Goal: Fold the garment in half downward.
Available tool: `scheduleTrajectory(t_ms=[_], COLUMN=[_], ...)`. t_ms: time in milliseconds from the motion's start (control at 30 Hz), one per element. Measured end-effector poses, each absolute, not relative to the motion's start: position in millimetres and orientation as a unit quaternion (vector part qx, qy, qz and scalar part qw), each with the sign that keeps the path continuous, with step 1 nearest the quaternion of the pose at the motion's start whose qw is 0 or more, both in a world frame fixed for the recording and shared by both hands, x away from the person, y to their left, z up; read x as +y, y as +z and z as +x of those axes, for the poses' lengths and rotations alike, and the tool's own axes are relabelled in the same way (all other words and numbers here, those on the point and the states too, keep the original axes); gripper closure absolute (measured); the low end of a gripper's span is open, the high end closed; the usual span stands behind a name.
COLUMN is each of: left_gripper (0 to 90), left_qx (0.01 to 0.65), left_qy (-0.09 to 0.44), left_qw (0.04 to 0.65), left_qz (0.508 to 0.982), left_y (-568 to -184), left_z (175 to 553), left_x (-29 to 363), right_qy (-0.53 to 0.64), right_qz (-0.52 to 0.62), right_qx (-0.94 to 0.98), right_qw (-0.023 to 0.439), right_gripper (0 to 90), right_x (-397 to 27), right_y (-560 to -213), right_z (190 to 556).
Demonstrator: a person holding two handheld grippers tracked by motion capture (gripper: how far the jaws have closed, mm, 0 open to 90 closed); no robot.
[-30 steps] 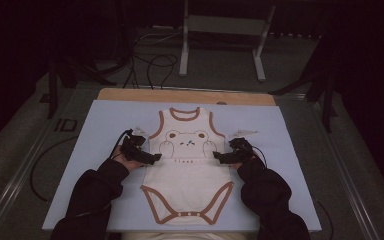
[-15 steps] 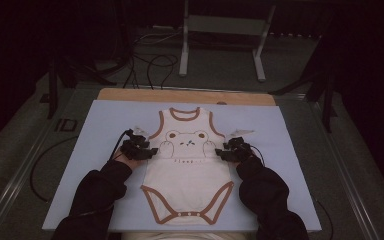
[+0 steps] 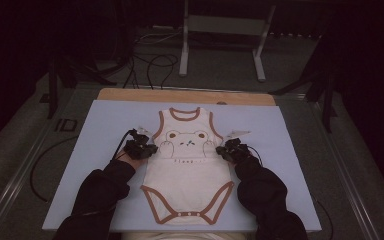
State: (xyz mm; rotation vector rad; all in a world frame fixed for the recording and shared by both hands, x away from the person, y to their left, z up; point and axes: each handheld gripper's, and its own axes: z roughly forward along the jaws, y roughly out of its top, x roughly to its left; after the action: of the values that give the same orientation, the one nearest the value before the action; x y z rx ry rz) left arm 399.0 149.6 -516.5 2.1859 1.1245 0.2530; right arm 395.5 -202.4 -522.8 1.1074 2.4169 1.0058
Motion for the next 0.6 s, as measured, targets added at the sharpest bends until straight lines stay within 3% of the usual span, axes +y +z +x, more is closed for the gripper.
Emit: scheduleTrajectory(t_ms=[233, 600], left_gripper=[89.3, 89.5], left_qx=[0.427, 0.407], left_qy=[0.081, 0.099], left_qw=[0.359, 0.351], left_qz=[0.826, 0.837], left_y=[-518.6, -510.9], left_z=[400.0, 396.0], left_x=[154.8, 152.2], right_qy=[0.348, 0.357], right_qz=[0.386, 0.384], right_qx=[0.841, 0.837], right_qw=[0.153, 0.158], right_gripper=[89.5, 89.6], right_x=[-201.6, -203.7], right_y=[-521.6, -510.6], right_z=[393.8, 390.7])
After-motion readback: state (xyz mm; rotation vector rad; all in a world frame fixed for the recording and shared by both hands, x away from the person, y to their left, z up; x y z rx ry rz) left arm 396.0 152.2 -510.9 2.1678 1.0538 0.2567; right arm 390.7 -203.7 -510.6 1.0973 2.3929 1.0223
